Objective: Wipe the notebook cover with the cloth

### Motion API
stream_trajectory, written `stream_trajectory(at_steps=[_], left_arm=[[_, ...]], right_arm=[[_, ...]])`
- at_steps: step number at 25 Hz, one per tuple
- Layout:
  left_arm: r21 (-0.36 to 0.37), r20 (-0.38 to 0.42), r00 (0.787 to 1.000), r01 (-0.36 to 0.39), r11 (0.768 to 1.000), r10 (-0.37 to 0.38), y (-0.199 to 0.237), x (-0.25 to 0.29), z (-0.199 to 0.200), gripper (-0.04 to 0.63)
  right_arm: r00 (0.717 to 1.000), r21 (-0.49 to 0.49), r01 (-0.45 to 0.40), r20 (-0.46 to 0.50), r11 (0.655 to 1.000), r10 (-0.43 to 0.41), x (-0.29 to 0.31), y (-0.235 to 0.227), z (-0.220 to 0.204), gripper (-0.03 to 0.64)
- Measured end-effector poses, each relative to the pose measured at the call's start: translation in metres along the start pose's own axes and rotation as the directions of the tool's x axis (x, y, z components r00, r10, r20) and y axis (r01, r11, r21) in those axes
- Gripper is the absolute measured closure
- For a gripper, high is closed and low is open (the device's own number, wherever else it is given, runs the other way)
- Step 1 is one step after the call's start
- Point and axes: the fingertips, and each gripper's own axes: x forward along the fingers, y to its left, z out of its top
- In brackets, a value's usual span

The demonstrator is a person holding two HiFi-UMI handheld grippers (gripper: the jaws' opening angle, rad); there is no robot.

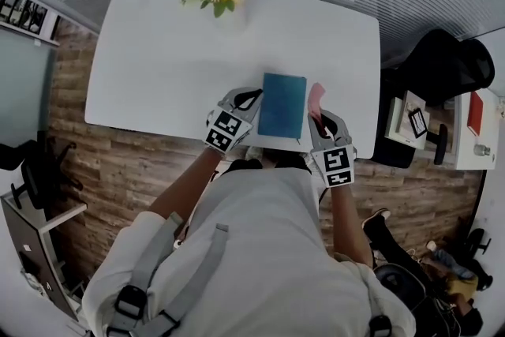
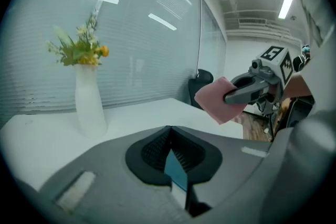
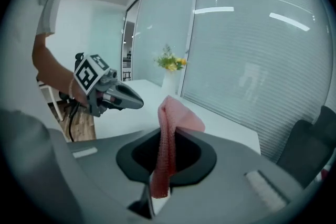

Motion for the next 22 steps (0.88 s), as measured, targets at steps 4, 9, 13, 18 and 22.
stream_trajectory(at_steps=[4, 9, 13, 18, 22], left_arm=[[-0.056, 0.172, 0.985, -0.012, 0.998, 0.022, -0.009, -0.032, 0.061, 0.594], [-0.036, 0.311, 0.95, -0.022, 0.999, 0.033, -0.024, -0.068, 0.126, 0.594], [-0.005, 0.384, 0.923, -0.036, 0.999, 0.035, -0.033, -0.09, 0.163, 0.594], [-0.01, 0.428, 0.903, -0.039, 0.999, 0.039, -0.044, -0.114, 0.196, 0.594], [0.0, 0.465, 0.884, -0.044, 0.999, 0.039, -0.047, -0.125, 0.211, 0.594]], right_arm=[[0.994, 0.08, 0.022, 0.105, 0.997, -0.03, -0.021, -0.017, 0.043, 0.588], [0.977, 0.115, 0.019, 0.211, 0.993, -0.043, -0.046, -0.022, 0.092, 0.588], [0.956, 0.101, 0.025, 0.289, 0.995, -0.053, -0.068, -0.023, 0.132, 0.588], [0.937, 0.105, 0.01, 0.345, 0.994, -0.046, -0.088, -0.02, 0.165, 0.588], [0.922, 0.115, 0.0, 0.384, 0.993, -0.044, -0.097, -0.017, 0.184, 0.589]])
